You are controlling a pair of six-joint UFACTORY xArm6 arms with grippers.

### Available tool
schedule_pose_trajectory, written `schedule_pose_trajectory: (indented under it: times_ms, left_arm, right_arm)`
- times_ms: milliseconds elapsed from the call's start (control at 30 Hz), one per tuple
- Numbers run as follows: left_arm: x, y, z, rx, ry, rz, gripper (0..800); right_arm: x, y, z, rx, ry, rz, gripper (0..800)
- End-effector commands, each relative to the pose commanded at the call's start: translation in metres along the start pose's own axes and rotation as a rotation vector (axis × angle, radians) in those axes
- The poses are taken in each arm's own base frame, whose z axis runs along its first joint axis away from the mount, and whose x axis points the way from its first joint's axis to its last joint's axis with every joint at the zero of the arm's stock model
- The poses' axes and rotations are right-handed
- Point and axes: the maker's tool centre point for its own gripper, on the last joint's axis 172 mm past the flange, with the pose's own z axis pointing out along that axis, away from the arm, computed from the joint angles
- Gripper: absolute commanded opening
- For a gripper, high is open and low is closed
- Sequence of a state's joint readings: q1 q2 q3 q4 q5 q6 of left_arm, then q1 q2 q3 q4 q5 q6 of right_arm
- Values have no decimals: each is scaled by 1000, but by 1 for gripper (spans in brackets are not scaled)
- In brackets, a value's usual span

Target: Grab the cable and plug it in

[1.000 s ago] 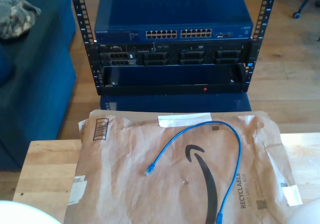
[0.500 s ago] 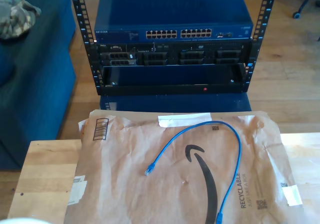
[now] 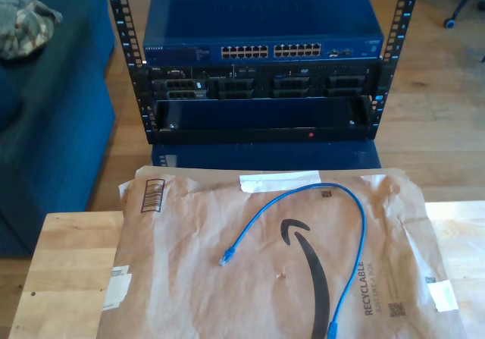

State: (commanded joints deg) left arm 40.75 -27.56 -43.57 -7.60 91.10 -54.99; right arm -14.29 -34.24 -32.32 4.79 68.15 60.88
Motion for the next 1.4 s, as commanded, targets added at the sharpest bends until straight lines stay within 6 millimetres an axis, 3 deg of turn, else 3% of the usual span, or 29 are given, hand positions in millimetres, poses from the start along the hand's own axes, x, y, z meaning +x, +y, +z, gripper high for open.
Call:
schedule_pose_trajectory:
  times_ms: [233, 333, 400, 500, 633, 867, 1100, 1400]
  left_arm:
    - [-89, 31, 22, 99, 68, 96, 800]
    - [-151, 37, 39, 120, 26, 163, 800]
    - [-176, 42, 48, 106, -21, 147, 800]
    - [-176, 52, 63, 84, -34, 126, 799]
    - [-168, 66, 76, 47, -26, 104, 800]
    - [-168, 78, 74, 55, -26, 105, 800]
    - [-167, 78, 71, 52, -26, 103, 800]
    - [-168, 80, 69, 47, -26, 105, 800]
  right_arm:
    - [-98, -29, 22, -84, -11, -108, 792]
    - [-128, -30, 30, -103, -10, -121, 792]
    - [-159, -30, 43, -148, -6, -194, 792]
    - [-203, -40, 60, -178, 12, -256, 793]
    - [-252, -96, 71, -42, 9, -340, 792]
    - [-306, -161, 98, -46, 16, -330, 794]
    - [-308, -171, 130, -68, 27, -244, 796]
    - [-309, -177, 140, -68, 33, -237, 794]
